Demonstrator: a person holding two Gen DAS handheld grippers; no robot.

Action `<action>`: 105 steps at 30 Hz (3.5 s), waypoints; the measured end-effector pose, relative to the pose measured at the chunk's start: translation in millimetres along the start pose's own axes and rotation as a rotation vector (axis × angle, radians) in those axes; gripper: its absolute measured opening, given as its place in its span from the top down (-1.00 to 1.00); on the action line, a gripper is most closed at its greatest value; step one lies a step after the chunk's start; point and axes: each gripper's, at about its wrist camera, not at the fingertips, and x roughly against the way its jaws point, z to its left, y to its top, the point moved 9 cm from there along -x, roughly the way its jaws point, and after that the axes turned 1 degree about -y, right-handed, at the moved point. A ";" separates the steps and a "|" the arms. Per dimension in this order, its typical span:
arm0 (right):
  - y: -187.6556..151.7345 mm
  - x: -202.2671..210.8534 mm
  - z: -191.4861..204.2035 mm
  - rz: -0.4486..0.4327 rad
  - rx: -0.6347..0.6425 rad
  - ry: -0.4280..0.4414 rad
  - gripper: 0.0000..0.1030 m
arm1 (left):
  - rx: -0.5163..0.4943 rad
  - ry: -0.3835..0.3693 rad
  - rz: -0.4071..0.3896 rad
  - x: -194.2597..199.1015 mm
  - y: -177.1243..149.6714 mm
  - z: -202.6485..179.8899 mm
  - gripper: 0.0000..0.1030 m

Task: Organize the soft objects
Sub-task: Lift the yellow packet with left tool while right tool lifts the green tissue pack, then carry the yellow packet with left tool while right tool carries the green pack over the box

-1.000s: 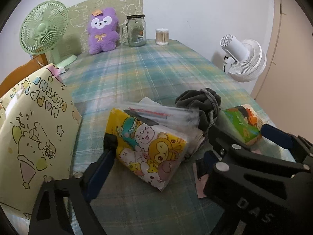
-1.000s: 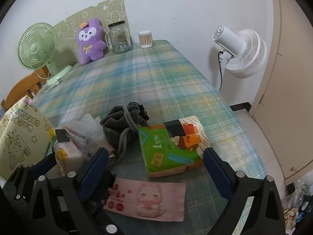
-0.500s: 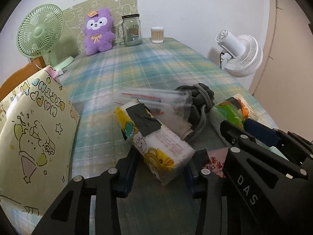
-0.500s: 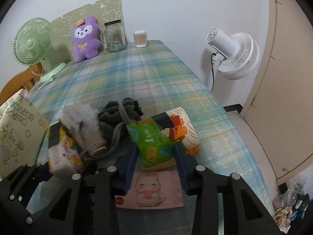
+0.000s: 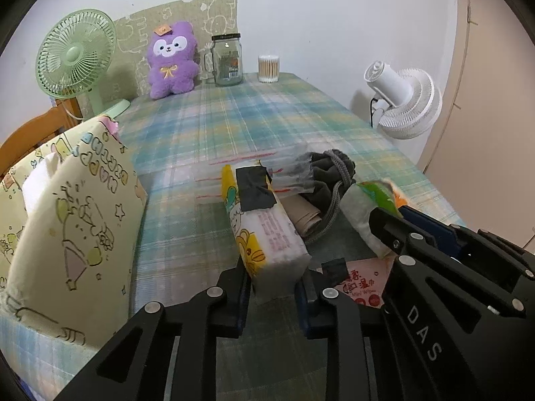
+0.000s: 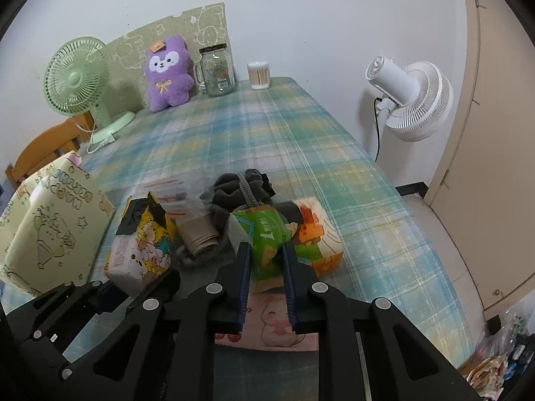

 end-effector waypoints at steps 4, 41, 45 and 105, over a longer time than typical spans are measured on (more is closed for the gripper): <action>3.1 10.4 3.1 -0.021 0.003 0.001 0.63 | 0.007 -0.009 -0.017 8.1 2.0 1.3 0.59; 62.5 102.2 39.3 -0.202 0.029 0.013 0.65 | 0.003 -0.026 -0.177 93.1 55.2 22.9 0.59; 68.2 108.1 46.5 -0.216 0.033 0.019 0.65 | 0.001 -0.015 -0.194 101.0 61.4 30.4 0.59; 48.6 58.2 245.6 -0.119 0.219 0.212 0.65 | 0.106 0.095 -0.114 91.9 29.5 211.9 0.54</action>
